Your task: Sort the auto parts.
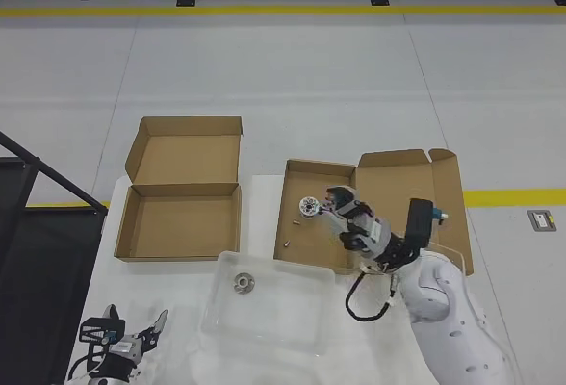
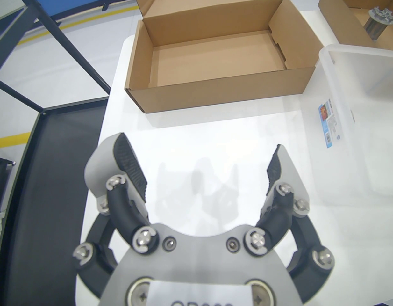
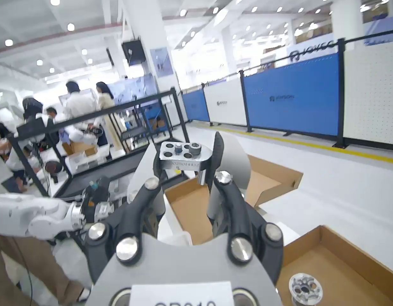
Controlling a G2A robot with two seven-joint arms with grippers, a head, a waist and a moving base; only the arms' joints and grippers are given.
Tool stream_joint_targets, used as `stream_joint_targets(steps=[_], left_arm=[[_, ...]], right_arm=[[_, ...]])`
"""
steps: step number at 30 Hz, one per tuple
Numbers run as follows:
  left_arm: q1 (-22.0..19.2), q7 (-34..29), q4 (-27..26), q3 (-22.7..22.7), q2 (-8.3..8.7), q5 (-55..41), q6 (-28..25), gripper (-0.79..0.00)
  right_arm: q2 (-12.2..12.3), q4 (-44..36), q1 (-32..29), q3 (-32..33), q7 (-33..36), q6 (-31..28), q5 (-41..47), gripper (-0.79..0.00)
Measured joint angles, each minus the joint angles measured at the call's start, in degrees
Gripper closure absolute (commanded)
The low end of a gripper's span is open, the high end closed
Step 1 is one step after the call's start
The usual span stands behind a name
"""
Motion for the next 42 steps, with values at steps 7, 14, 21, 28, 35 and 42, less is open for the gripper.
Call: stream_joint_targets(steps=[7, 14, 21, 28, 35, 42], left_arm=[[0.0, 0.0, 0.0, 0.0, 0.0, 0.0, 0.0, -0.785], [0.0, 0.0, 0.0, 0.0, 0.0, 0.0, 0.0, -0.785], [0.0, 0.0, 0.0, 0.0, 0.0, 0.0, 0.0, -0.785], [0.0, 0.0, 0.0, 0.0, 0.0, 0.0, 0.0, -0.785], [0.0, 0.0, 0.0, 0.0, 0.0, 0.0, 0.0, -0.785], [0.0, 0.0, 0.0, 0.0, 0.0, 0.0, 0.0, -0.785]], right_arm=[[-0.13, 1.2, -0.21, 0.95, -13.29, -4.82, 16.45, 0.0], [1.27, -4.61, 0.0, -3.28, -16.76, -4.73, 41.98, 0.0], [2.42, -6.36, -0.31, -1.01, -2.03, -4.73, 61.6, 0.0], [1.68, -6.95, -0.15, 1.41, 18.09, -4.73, 69.38, 0.0], [1.02, -2.78, 0.96, 3.55, 38.38, -4.74, 64.88, 0.0], [0.42, 8.56, 6.32, 0.15, 42.54, -2.83, 37.13, 0.0]])
